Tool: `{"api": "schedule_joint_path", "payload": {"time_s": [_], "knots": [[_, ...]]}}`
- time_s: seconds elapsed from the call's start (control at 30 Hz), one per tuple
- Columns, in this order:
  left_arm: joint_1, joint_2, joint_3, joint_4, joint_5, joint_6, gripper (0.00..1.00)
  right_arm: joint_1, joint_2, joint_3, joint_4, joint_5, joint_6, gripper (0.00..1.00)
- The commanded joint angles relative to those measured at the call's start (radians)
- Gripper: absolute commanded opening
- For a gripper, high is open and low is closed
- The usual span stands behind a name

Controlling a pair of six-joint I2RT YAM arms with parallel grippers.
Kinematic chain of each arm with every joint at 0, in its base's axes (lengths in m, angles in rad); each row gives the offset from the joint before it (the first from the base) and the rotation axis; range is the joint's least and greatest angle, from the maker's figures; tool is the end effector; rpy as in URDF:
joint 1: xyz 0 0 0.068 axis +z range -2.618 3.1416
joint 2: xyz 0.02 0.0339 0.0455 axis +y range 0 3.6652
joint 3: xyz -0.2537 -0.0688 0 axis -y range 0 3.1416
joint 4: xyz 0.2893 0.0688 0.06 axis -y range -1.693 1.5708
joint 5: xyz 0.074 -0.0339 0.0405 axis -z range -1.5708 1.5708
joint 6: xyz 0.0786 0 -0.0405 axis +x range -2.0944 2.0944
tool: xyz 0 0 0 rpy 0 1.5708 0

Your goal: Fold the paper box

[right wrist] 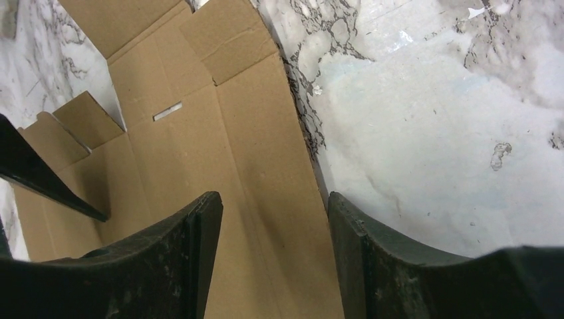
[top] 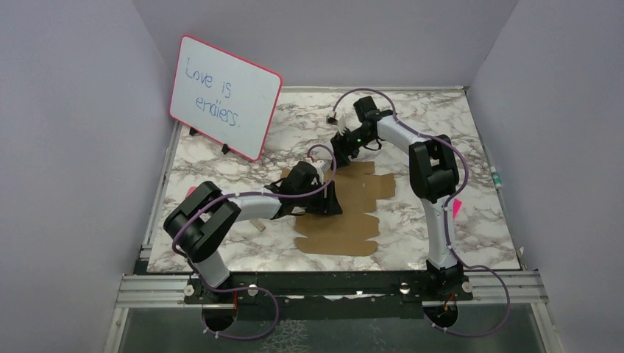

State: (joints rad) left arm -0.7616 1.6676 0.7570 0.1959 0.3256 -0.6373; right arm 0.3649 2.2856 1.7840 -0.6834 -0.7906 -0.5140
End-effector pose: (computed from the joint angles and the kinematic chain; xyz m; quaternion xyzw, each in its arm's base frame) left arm 0.2587 -0.2814 0.0770 0.1229 0.8918 -0.3765 0.2185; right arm 0.4634 0.2368 0.0988 -0.4522 0.7883 0.3637 0.2046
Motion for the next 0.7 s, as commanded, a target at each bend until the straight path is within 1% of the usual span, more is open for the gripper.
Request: {"api": "schedule_joint_path", "payload": {"time_s": [0.0,0.07,0.37,0.57,0.6,0.67], "knots": [[-0.007,0.028,-0.016,0.045,-0.028,-0.004,0.61,-0.003,0.022,0.049,-0.1,-0.094,-0.027,0.62],[-0.004,0.038,-0.016,0.049,-0.033,-0.004,0.61,-0.004,0.017,0.055,-0.118,-0.101,-0.038,0.57],[-0.005,0.062,-0.014,0.063,-0.036,-0.001,0.61,-0.003,-0.036,0.039,-0.183,-0.107,-0.075,0.42],[-0.004,0.069,-0.022,0.074,-0.04,0.002,0.61,-0.002,-0.123,-0.057,-0.103,-0.099,-0.061,0.33],[-0.004,0.069,-0.021,0.075,-0.04,0.001,0.61,-0.001,-0.137,-0.076,-0.09,-0.098,-0.065,0.31],[-0.004,0.068,-0.017,0.074,-0.042,-0.001,0.61,0.002,-0.166,-0.112,-0.062,-0.091,-0.08,0.29]]}}
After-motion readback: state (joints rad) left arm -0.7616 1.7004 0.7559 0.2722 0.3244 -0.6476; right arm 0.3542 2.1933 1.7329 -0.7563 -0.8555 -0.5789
